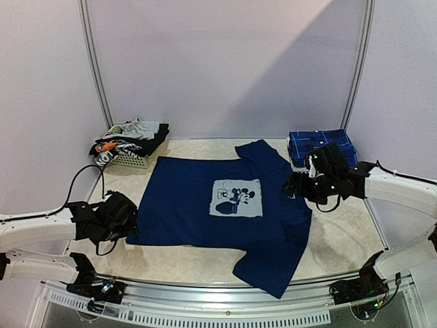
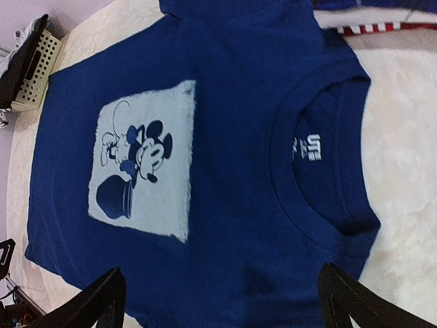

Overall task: Fold and stack the mixed laundry pile
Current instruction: Fold the 1/3-folded T-shirt at the center of the board.

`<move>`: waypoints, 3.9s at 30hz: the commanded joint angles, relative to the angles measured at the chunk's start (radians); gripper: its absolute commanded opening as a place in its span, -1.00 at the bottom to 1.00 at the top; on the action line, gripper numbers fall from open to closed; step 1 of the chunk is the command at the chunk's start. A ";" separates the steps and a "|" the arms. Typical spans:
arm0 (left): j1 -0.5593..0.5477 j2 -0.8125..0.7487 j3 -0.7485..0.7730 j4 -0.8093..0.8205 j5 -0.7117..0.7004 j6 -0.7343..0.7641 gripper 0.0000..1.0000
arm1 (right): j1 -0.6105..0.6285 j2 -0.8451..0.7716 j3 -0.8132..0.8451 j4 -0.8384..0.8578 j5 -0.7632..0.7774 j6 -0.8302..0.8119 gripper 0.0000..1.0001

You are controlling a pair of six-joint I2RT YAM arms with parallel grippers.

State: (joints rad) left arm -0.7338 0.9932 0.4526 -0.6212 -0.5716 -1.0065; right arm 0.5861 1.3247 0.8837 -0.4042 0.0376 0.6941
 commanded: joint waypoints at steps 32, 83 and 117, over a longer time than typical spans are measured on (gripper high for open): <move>0.014 0.053 -0.136 0.105 0.128 -0.114 -0.25 | 0.027 -0.263 -0.280 -0.164 0.014 0.107 0.98; -0.010 -0.195 -0.213 0.142 0.110 0.037 -1.00 | 0.626 0.233 -0.058 -0.426 -0.195 0.384 -0.06; -0.026 -0.196 -0.136 0.070 0.151 0.068 -1.00 | 0.641 0.169 0.042 -0.548 0.057 0.364 -1.00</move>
State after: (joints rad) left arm -0.7403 0.8112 0.2684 -0.4969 -0.4362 -0.9535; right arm 1.2293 1.5490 0.8906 -0.8742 0.0376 1.0683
